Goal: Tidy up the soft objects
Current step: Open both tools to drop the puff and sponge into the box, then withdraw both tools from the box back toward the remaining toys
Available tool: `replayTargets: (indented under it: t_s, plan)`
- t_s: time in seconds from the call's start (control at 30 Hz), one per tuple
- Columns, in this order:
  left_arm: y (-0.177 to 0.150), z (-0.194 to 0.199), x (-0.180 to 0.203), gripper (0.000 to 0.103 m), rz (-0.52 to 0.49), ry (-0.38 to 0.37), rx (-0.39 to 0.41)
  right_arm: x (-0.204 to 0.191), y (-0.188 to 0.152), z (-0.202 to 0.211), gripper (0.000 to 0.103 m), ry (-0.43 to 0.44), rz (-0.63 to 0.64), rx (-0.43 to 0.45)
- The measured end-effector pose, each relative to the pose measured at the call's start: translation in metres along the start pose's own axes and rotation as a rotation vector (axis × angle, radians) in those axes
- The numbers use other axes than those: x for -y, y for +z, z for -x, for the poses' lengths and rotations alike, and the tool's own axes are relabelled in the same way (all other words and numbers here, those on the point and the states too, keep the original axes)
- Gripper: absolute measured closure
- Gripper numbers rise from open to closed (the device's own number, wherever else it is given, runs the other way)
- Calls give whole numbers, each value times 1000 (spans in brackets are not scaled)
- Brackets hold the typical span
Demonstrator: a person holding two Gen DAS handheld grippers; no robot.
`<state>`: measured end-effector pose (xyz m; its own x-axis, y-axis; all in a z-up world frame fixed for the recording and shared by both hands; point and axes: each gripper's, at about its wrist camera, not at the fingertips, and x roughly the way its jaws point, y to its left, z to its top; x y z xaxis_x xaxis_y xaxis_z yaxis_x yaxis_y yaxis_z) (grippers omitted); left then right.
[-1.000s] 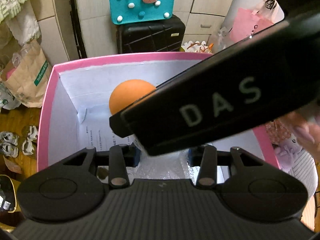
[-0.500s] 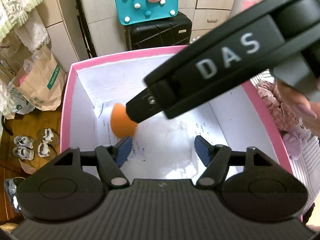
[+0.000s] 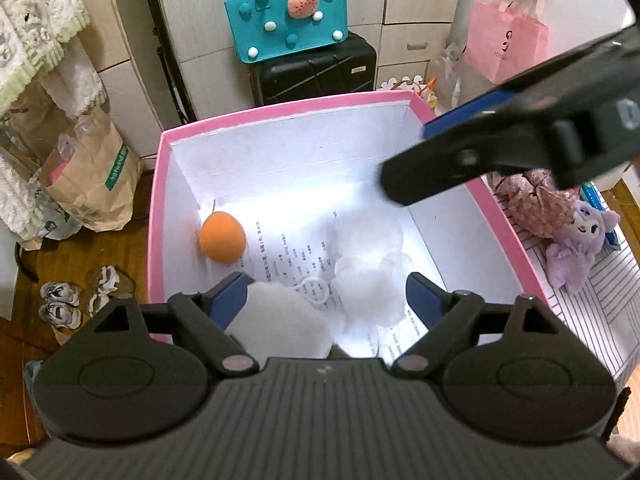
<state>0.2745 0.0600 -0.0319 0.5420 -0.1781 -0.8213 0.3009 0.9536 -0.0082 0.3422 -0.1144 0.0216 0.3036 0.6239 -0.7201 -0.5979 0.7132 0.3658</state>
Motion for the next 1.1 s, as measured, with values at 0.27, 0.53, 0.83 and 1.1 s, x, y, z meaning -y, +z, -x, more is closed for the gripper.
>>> replayTargets:
  t_s: [0.27,0.53,0.83,1.1]
  plan:
    - [-6,19,3,12,-16,25,-19,-16,-26,37,37,-53,58,36]
    - [-18,56,15,12,-65,53,1,-34,-59,78,37,-88,117,89]
    - [-34,109,40,12,-115,35,38,-56,-98,123,35,-102,167,132]
    - [-49,143,68,12,-160,-7,46,-66,-141,162,33,-110,184,150]
